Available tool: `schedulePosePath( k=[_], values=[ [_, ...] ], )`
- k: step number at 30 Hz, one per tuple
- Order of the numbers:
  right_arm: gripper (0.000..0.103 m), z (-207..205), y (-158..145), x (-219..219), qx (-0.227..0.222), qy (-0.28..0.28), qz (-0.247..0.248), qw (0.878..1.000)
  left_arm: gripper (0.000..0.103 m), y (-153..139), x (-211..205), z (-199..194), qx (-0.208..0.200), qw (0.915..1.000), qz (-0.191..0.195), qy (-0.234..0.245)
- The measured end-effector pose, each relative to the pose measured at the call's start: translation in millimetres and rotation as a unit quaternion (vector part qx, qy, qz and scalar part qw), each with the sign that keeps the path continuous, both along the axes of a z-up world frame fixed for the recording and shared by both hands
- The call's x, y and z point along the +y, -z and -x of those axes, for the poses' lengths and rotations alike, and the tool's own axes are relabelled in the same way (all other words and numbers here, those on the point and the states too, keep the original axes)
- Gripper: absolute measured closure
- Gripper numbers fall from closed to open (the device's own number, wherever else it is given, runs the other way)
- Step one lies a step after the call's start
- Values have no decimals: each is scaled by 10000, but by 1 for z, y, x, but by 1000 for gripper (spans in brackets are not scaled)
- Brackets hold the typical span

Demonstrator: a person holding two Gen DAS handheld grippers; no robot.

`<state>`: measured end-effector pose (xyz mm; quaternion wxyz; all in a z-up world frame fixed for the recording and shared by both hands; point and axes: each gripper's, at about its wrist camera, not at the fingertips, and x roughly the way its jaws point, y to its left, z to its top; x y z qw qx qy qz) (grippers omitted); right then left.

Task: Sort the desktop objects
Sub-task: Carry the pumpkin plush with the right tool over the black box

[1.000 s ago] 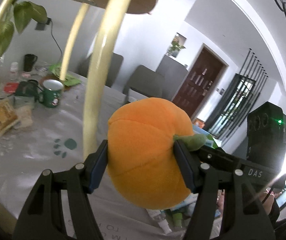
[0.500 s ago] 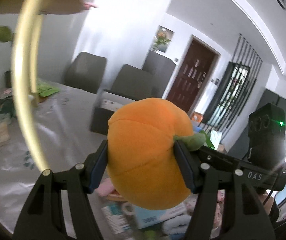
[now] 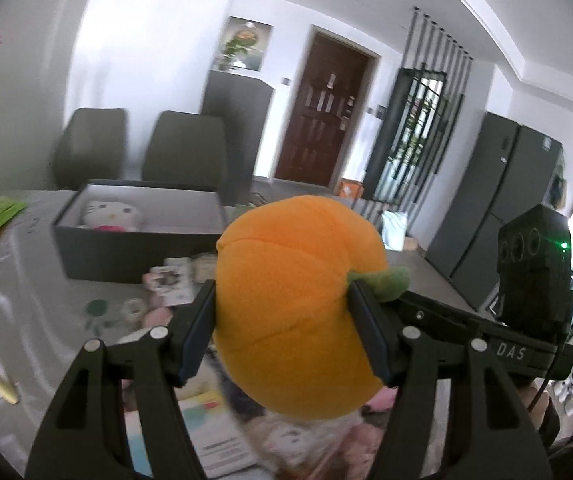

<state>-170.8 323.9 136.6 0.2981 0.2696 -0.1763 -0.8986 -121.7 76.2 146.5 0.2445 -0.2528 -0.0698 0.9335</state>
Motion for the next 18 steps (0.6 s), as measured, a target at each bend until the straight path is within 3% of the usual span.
schedulePosePath(
  k=[10,18],
  values=[
    [32,3,7,77,-76,633,127,9979,39,-2,65,32,-29,9978,117,659],
    [32,21,-8,93,-20,1060,12,9944,38,-11,79,62,63,9950,5,998]
  ],
)
